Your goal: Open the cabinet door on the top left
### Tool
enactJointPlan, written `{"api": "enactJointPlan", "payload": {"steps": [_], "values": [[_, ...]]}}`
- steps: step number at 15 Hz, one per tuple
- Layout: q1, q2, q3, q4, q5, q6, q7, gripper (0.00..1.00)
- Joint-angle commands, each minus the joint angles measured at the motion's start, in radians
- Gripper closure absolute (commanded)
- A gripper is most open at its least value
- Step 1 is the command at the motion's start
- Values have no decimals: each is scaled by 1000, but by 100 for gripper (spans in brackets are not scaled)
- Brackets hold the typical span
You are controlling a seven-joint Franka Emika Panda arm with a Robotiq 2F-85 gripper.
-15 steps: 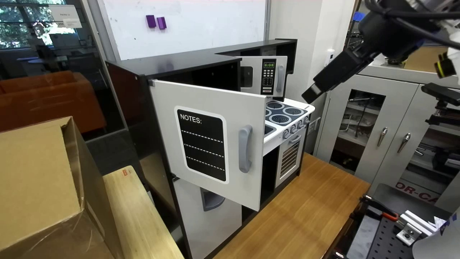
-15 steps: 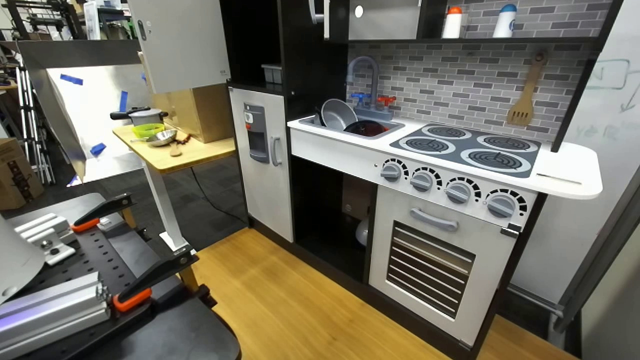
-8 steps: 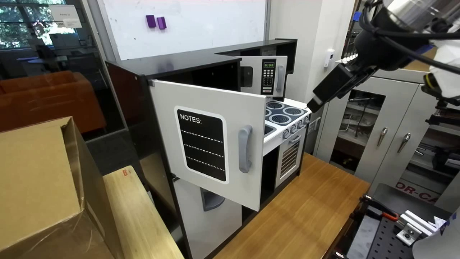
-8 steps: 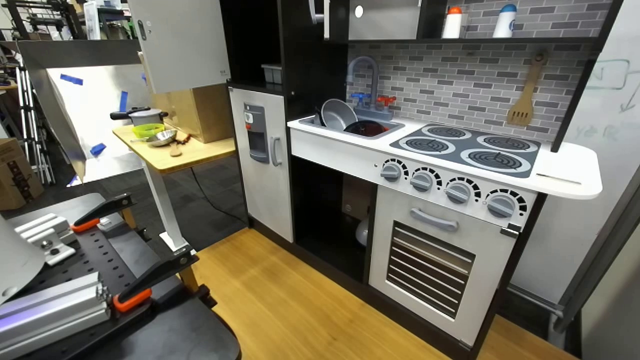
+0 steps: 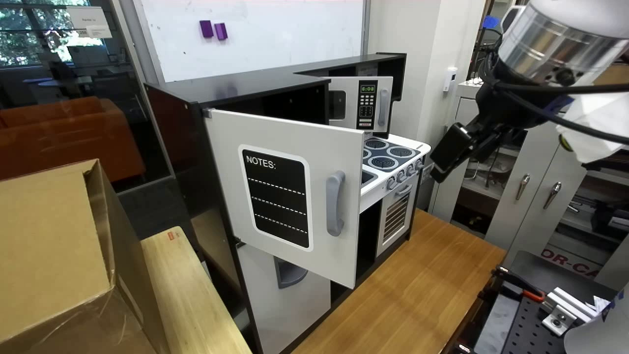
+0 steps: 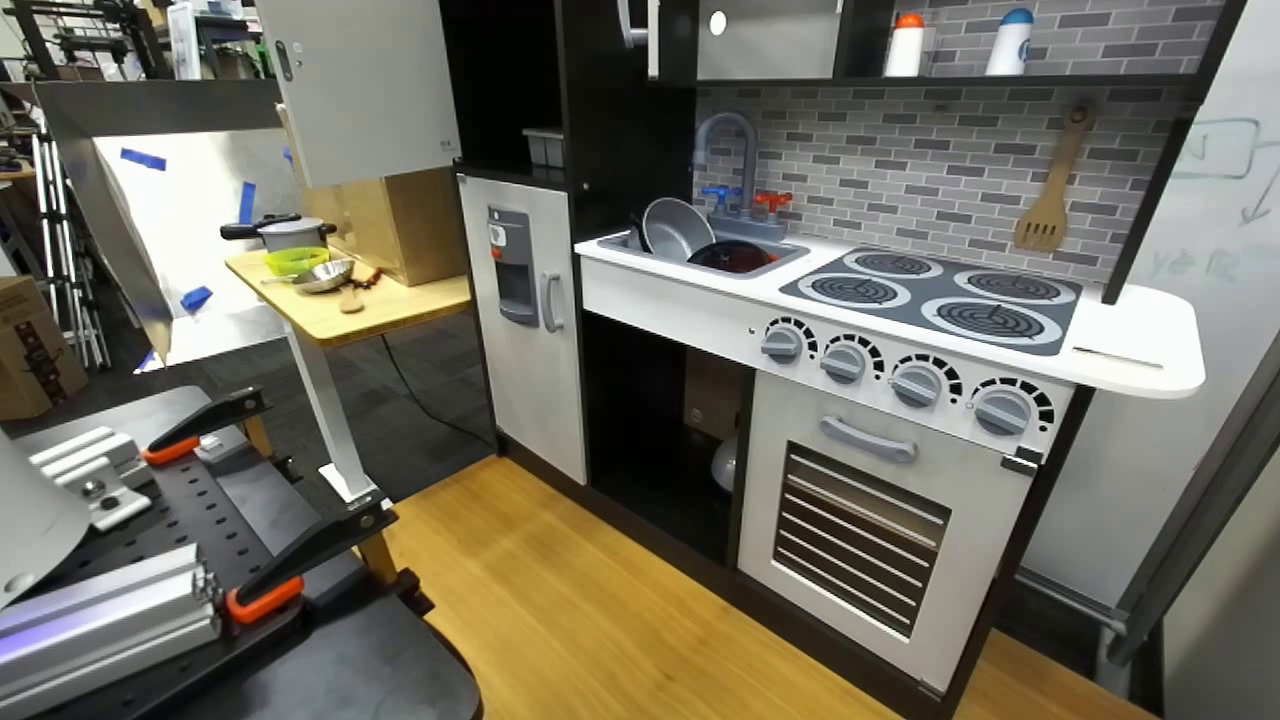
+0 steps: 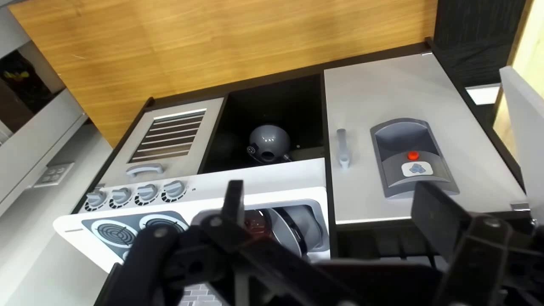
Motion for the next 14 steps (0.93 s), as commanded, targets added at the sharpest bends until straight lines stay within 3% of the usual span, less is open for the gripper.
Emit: {"api": "enactJointPlan", "payload": {"steps": [1,8,13,14], "values": [[-19,39,5,21,10,-31,47,0],[3,58,-11,2,46,44,122,0],[15,54,-23,4,63,158,132,0],[5,44,-9,5,37,116,132,0]]}}
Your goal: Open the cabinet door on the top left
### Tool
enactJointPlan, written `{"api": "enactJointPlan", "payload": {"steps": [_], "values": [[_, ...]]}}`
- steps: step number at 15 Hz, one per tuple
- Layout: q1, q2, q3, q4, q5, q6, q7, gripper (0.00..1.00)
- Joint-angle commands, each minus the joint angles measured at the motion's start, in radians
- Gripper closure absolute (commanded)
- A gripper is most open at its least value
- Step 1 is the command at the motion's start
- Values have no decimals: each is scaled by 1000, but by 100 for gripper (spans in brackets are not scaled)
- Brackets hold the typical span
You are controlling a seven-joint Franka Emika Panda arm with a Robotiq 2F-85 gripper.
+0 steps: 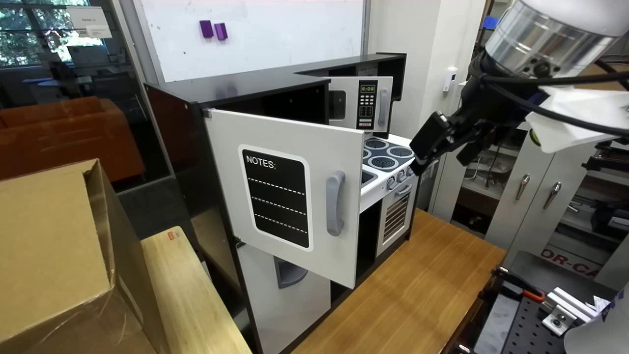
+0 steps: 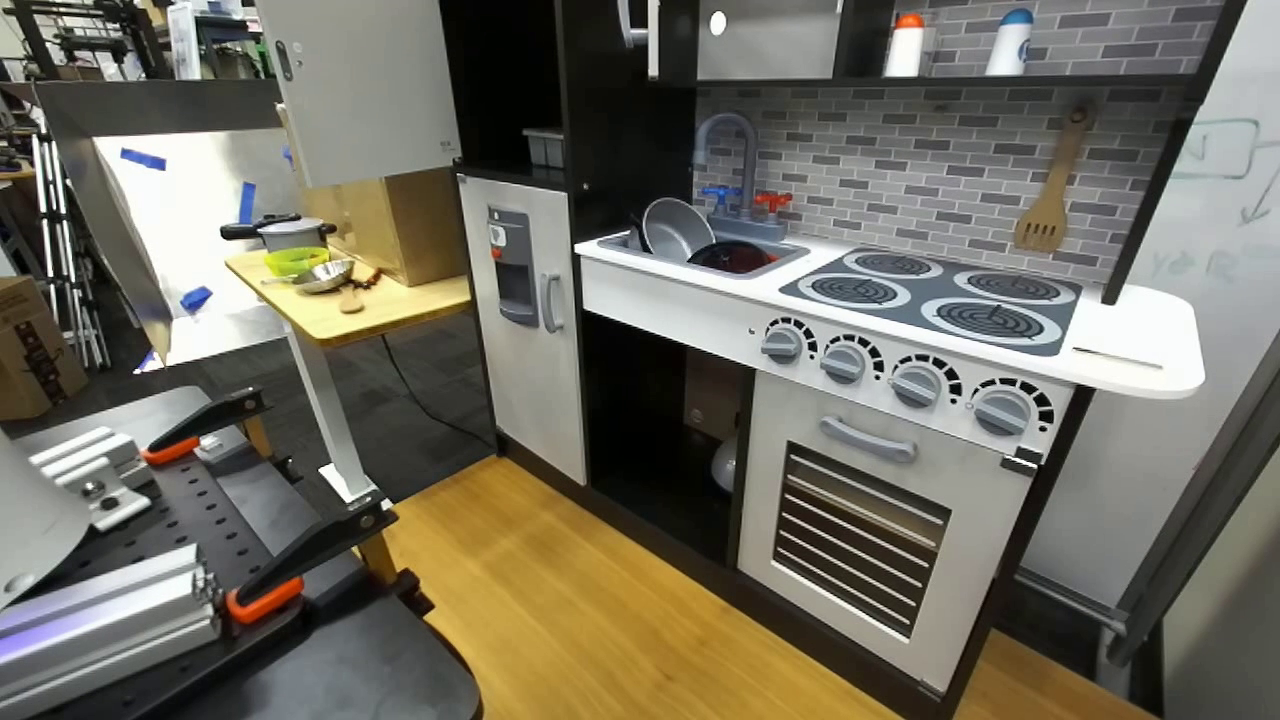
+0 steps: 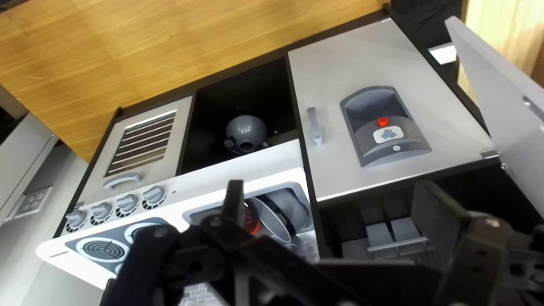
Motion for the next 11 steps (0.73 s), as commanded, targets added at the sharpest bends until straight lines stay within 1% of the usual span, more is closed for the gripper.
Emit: {"api": "enactJointPlan", "payload": {"steps": [1,11], "values": [[4,2,-5,3,-2,10,2,0],[5,1,-6,3,1,19,2,0]]}}
